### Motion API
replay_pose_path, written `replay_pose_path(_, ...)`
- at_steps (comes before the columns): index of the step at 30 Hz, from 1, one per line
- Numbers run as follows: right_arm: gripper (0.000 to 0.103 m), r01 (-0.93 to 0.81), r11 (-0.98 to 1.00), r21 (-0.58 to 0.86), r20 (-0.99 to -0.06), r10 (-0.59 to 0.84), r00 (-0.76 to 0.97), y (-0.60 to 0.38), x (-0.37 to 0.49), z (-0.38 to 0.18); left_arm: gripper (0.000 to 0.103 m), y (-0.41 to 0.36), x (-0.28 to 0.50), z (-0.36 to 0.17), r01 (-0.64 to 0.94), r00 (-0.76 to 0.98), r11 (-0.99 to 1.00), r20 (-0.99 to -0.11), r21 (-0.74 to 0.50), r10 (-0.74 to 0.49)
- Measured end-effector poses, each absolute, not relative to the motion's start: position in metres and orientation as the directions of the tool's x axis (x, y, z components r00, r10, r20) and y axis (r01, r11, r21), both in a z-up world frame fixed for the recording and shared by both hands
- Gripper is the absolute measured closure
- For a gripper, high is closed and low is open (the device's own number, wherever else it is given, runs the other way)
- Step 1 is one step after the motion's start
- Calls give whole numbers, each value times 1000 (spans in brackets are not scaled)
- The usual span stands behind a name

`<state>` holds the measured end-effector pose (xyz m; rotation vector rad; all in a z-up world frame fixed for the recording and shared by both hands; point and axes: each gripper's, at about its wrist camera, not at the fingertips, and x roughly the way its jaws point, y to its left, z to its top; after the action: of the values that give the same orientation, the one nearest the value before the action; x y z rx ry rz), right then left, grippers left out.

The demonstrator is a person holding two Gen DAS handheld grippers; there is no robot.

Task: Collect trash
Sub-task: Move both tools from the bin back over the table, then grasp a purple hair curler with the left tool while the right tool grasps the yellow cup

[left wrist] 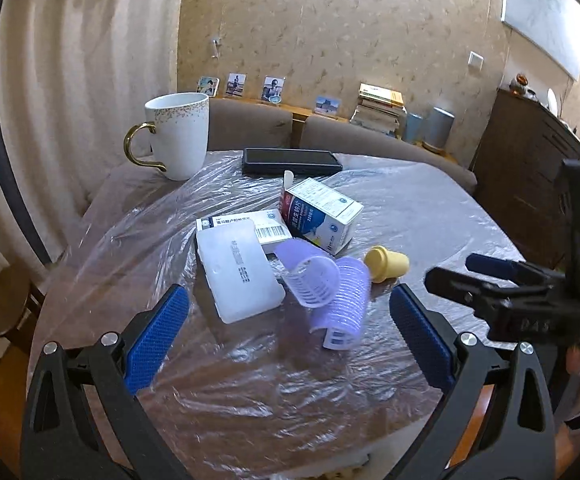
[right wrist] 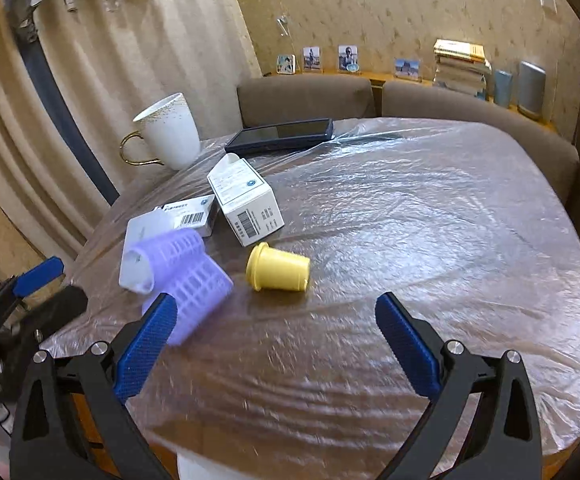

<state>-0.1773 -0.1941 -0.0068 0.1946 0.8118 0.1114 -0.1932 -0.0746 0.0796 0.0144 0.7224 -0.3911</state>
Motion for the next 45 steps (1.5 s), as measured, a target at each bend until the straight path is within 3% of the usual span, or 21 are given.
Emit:
replay_pose_path(3, 7, -23, 982, 190, -714, 154, 683, -186, -164, -12, 2, -71, -184, 75, 344, 675, 932, -661, -110, -327)
replay_pose_path(6, 15, -16, 983, 181, -735, 146, 662, -183, -150, -21, 9, -67, -168, 70, 330, 659, 937, -683, -114, -315)
replay_pose_path(8, 21, -3, 980, 197, -752, 153, 641, -183, -141, -29, 23, -66, -157, 64, 317, 642, 942, -706, -111, -299)
replay_pose_path(10, 26, 8, 979, 205, -760, 154, 631, -184, -136, -35, 28, -64, -146, 56, 306, 622, 945, -728, -114, -289)
replay_pose_path(17, 29, -2, 982, 191, -773, 152, 616, -175, -125, -44, 28, -68, -122, 39, 307, 580, 941, -756, -143, -304)
replay_pose_path(21, 37, -8, 983, 183, -784, 151, 602, -174, -119, -49, 28, -74, -114, 34, 312, 580, 943, -763, -114, -284)
replay_pose_path(23, 42, -16, 986, 166, -783, 141, 605, -172, -118, -49, 42, -74, -111, 31, 308, 576, 945, -768, -112, -279)
replay_pose_path(24, 47, -21, 987, 160, -784, 140, 605, -171, -118, -49, 43, -73, -110, 30, 305, 567, 945, -775, -117, -279)
replay_pose_path(27, 57, -34, 989, 141, -784, 133, 606, -169, -118, -49, 43, -68, -109, 30, 303, 563, 943, -771, -140, -296)
replay_pose_path(35, 57, -37, 997, 72, -779, 79, 622, -170, -124, -47, 43, -61, -119, 34, 294, 612, 955, -760, -37, -218)
replay_pose_path(36, 57, -36, 997, 67, -779, 75, 622, -171, -124, -47, 41, -59, -120, 35, 289, 618, 957, -758, -25, -206)
replay_pose_path(38, 57, -34, 997, 74, -779, 79, 621, -172, -126, -46, 25, -53, -123, 39, 277, 634, 961, -750, -9, -190)
replay_pose_path(40, 57, -33, 996, 84, -778, 86, 622, -173, -128, -45, 18, -48, -126, 44, 267, 649, 964, -739, -3, -182)
replay_pose_path(45, 57, -40, 997, 67, -770, 77, 634, -174, -134, -41, 17, -37, -138, 52, 267, 654, 963, -730, -24, -200)
